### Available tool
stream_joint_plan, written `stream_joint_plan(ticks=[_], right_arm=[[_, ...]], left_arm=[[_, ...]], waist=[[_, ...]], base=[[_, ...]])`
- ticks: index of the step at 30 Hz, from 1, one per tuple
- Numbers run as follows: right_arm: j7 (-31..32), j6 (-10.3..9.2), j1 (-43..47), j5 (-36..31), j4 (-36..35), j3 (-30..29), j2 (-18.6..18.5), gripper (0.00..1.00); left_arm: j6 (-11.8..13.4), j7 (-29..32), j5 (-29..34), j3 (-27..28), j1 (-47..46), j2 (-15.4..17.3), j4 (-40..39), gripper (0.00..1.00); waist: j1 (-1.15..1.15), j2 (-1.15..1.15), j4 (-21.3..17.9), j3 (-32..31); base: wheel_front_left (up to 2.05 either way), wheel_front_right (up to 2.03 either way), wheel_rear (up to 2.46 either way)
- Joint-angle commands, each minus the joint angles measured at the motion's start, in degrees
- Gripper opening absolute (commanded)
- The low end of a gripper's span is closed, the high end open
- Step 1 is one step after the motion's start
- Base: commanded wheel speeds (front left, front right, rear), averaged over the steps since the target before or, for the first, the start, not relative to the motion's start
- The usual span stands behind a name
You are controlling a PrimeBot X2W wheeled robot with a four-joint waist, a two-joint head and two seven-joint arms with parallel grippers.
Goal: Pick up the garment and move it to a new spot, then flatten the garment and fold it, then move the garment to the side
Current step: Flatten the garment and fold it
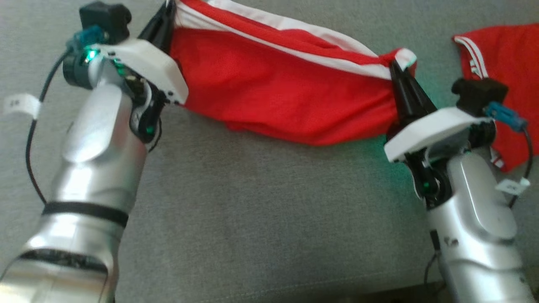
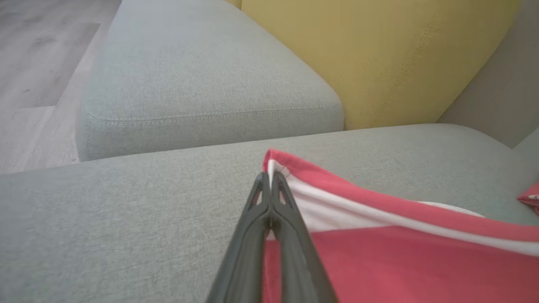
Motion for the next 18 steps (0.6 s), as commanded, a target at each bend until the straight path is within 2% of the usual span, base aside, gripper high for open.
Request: stream_joint_plan(ticks=[1,4,5,6,7,8,9,10,14,18], right_arm=[[-1.57,0.37,-2.51,0.32,0.44,1.56,-0.19,0.0],[-3.21,0.37,-4.8,1.8,3.71,3.11,-0.19,0.0],[-3.7,0.37,-5.44,2.15,4.68,3.59,-0.19,0.16],[-3.7,0.37,-5.44,2.15,4.68,3.59,-0.19,0.16],[-4.21,0.37,-6.0,2.49,5.55,4.0,-0.19,0.6],[-4.74,0.37,-6.44,2.76,6.34,4.34,-0.19,1.0],[-5.22,0.37,-6.74,2.89,7.04,4.6,-0.19,1.0],[-5.71,0.37,-6.95,3.05,7.55,4.84,-0.19,1.0],[-8.0,0.37,-6.56,2.8,7.59,5.86,-0.19,1.0],[-10.34,0.37,-4.33,0.3,4.36,6.24,-0.19,1.0]], left_arm=[[-0.19,-1.77,-0.1,1.2,-4.16,1.34,2.49,0.0],[-0.49,-3.47,-0.26,0.65,-7.42,0.99,8.47,0.0],[-0.6,-3.67,-0.34,0.34,-8.27,0.89,10.31,0.0],[-0.6,-3.67,-0.34,0.34,-8.27,0.89,10.31,0.0],[-0.69,-4.21,-0.56,0.17,-9.09,0.73,11.66,0.22],[-0.76,-4.84,-0.67,-0.04,-9.84,0.6,12.75,0.34],[-0.82,-5.28,-1.11,0.02,-10.46,0.4,13.83,0.64],[-0.87,-5.71,-1.49,0.04,-11.01,0.24,14.71,1.0],[-1.0,-6.97,-2.34,-0.44,-11.98,0.13,17.14,1.0],[-1.03,-7.61,-3.18,-0.02,-11.42,0.82,16.18,1.0]], waist=[[-0.02,0.0,-1.63,1.6],[-0.02,0.0,-2.58,2.39],[-0.02,0.0,-2.86,2.61],[-0.02,0.0,-2.86,2.61],[-0.02,0.0,-3.05,2.76],[-0.02,0.0,-3.16,2.85],[-0.02,0.0,-3.22,2.94],[-0.02,0.0,-3.26,3.02],[-0.02,0.0,-3.27,2.78],[-0.02,0.0,-2.73,1.85]], base=[[0.0,0.0,0.0],[0.0,0.0,0.0],[0.0,0.0,0.0],[0.0,0.0,0.0],[0.0,0.0,0.0],[0.0,0.0,0.0],[0.0,0.0,0.0],[0.0,0.0,0.0],[0.0,0.0,0.0],[0.0,0.0,0.0]])
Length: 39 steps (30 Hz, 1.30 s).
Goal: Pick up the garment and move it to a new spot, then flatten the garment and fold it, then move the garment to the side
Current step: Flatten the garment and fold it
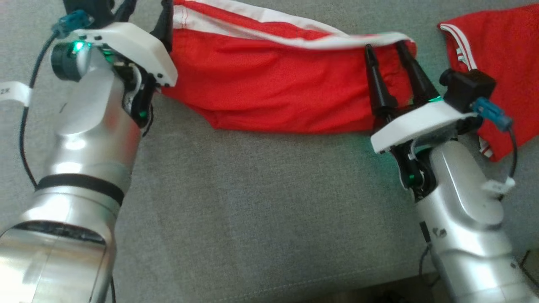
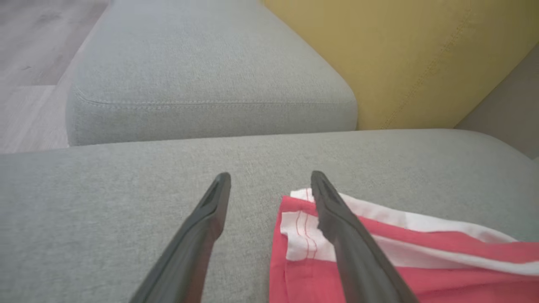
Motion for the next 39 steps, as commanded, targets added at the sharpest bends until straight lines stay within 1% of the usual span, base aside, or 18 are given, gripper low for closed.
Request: stream_joint_plan(ticks=[1,2,6,13,18,23,29,39], right_arm=[[-1.08,0.37,1.61,-1.93,-3.21,0.43,0.11,1.0],[-1.41,0.37,2.48,-3.3,-4.54,-0.03,0.11,1.0],[-1.21,0.37,7.07,-8.26,-10.39,-2.32,0.02,1.0],[0.76,0.37,15.16,-13.21,-21.44,-6.58,0.05,1.0],[1.62,0.37,20.22,-16.15,-27.62,-8.87,0.06,1.0],[3.29,0.37,25.13,-17.38,-30.82,-10.7,0.07,1.0],[4.79,0.37,28.92,-17.47,-32.59,-12.33,0.09,1.0],[5.46,0.37,29.35,-16.5,-33.03,-12.04,0.1,1.0]], left_arm=[[-0.26,-0.67,0.03,1.67,-1.32,2.56,-3.12,1.0],[0.23,-0.69,0.16,2.38,-0.67,3.06,-5.08,1.0],[3.57,-0.71,1.89,5.42,5.25,4.61,-15.09,1.0],[7.67,-0.72,5.44,8.7,19.95,5.72,-32.33,1.0],[10.4,-0.72,7.67,9.12,30.97,6.59,-43.4,1.0],[13.24,0.11,8.5,9.16,40.23,7.82,-51.47,1.0],[15.81,2.35,8.49,9.57,47.82,8.81,-58.21,1.0],[16.97,4.37,8.37,9.29,51.22,9.57,-62.07,1.0]], waist=[[-0.01,0.0,0.46,-0.6],[-0.01,0.0,0.63,-0.84],[-0.01,0.0,1.75,-2.69],[-0.01,0.0,3.59,-6.64],[-0.01,0.0,4.64,-9.32],[-0.01,0.0,5.21,-11.21],[-0.01,0.0,5.73,-12.11],[-0.01,0.0,6.1,-12.12]], base=[[0.0,0.0,0.0],[0.0,0.0,0.0],[0.0,0.0,0.0],[0.0,0.0,0.0],[0.0,0.0,0.0],[0.0,0.0,0.0],[0.0,0.0,0.0],[0.0,0.0,0.0]])
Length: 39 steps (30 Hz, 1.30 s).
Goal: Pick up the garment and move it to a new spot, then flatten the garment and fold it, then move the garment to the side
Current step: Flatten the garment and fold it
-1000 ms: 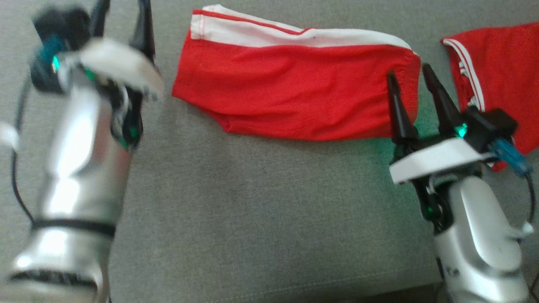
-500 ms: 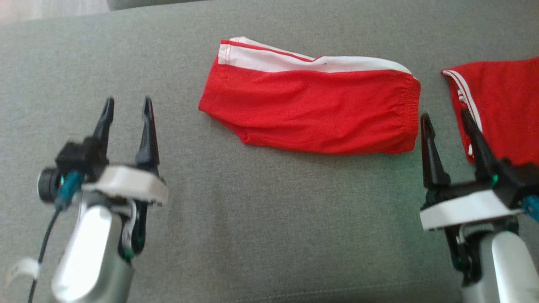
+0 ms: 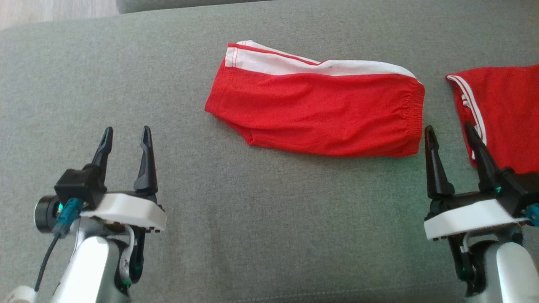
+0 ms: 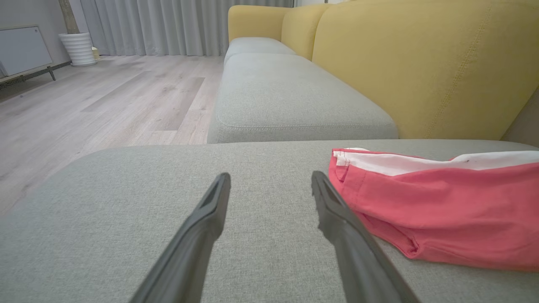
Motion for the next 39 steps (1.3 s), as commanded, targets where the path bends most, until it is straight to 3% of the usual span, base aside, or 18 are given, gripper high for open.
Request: stream_joint_plan(ticks=[1,12,19,27,33,37,38,39], right_arm=[[0.12,0.37,-0.74,0.26,-2.3,1.42,-0.21,1.0],[0.16,0.37,-1.39,1.36,-1.95,1.73,-0.21,1.0],[0.07,0.37,-2.8,2.3,-2.15,2.08,-0.21,1.0],[-1.3,0.37,-6.28,4.31,-0.72,4.83,-0.21,1.0],[-2.31,0.37,-7.67,5.31,1.03,6.67,-0.2,1.0],[-2.64,0.37,-7.68,5.72,1.66,6.51,-0.2,1.0],[-2.73,0.37,-7.66,5.77,1.83,6.37,-0.2,1.0],[-2.78,0.37,-7.62,5.79,1.97,6.23,-0.2,1.0]], left_arm=[[0.3,0.33,0.13,2.15,-1.23,1.53,-2.23,1.0],[0.31,0.69,-0.23,1.29,-1.72,1.41,-2.61,1.0],[-4.13,2.45,-0.75,-2.96,-10.42,-0.57,1.26,1.0],[-11.3,6.23,-3.43,-6.82,-27.57,-5.27,21.89,1.0],[-13.39,8.41,-5.07,-7.07,-34.85,-6.29,36.88,1.0],[-14.37,9.78,-6.09,-7.38,-37.09,-6.79,42.28,1.0],[-14.65,10.16,-6.39,-7.58,-37.6,-7.0,43.71,0.88],[-14.89,10.22,-6.6,-7.8,-38.06,-7.2,44.85,0.36]], waist=[[0.0,0.0,0.03,-0.01],[0.0,0.0,0.51,0.69],[0.0,0.0,0.82,3.78],[0.0,0.0,-1.82,8.71],[0.0,0.0,-3.88,9.7],[0.0,0.0,-4.29,9.64],[0.0,0.0,-4.33,9.53],[0.0,0.0,-4.31,9.41]], base=[[0.0,0.0,0.0],[0.0,0.0,0.0],[0.0,0.0,0.0],[0.0,0.0,0.0],[0.0,0.0,0.0],[0.0,0.0,0.0],[0.0,0.0,0.0],[0.0,0.0,0.0]])
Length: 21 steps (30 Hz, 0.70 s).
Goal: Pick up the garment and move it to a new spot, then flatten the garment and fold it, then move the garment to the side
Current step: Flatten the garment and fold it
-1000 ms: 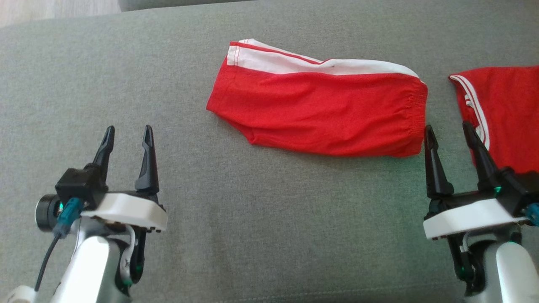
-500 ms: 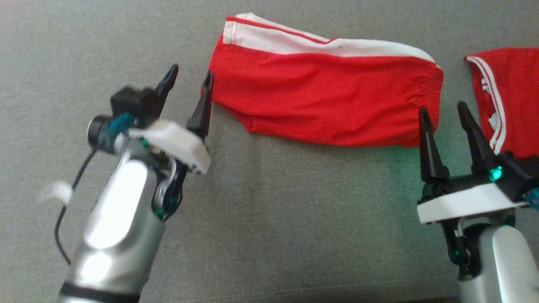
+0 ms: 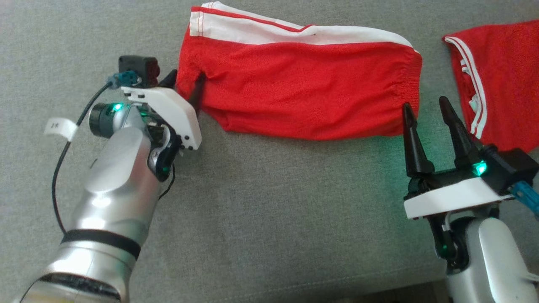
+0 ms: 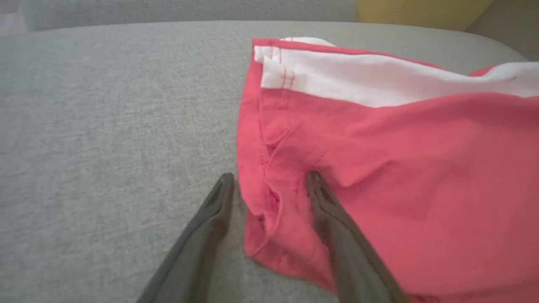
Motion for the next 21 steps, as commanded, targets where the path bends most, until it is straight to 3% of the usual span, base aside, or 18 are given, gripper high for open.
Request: stream_joint_plan(ticks=[1,10,15,21], right_arm=[[-0.84,0.37,-1.1,0.23,-1.77,0.92,-0.19,1.0],[-0.08,0.37,-0.39,0.28,-1.48,0.78,-0.19,1.0],[0.86,0.37,0.57,0.1,-1.65,0.59,-0.19,1.0],[2.08,0.37,1.79,-0.79,-2.67,0.02,-0.19,1.0]], left_arm=[[-0.38,0.08,-0.27,1.11,-1.39,0.91,-0.54,0.0],[-1.08,-6.24,-2.89,0.87,-0.47,-0.31,3.72,0.0],[-0.13,-11.06,-4.87,2.17,4.96,-0.52,2.02,0.0],[1.24,-12.69,-5.82,2.41,10.92,-0.61,-1.98,0.0]], waist=[[0.0,0.0,0.09,-0.14],[0.0,0.0,1.97,-2.03],[0.0,0.0,4.08,-3.72],[0.0,0.0,6.66,-5.0]], base=[[0.0,0.0,0.0],[0.0,0.0,0.0],[0.0,0.0,0.0],[0.0,0.0,0.0]])
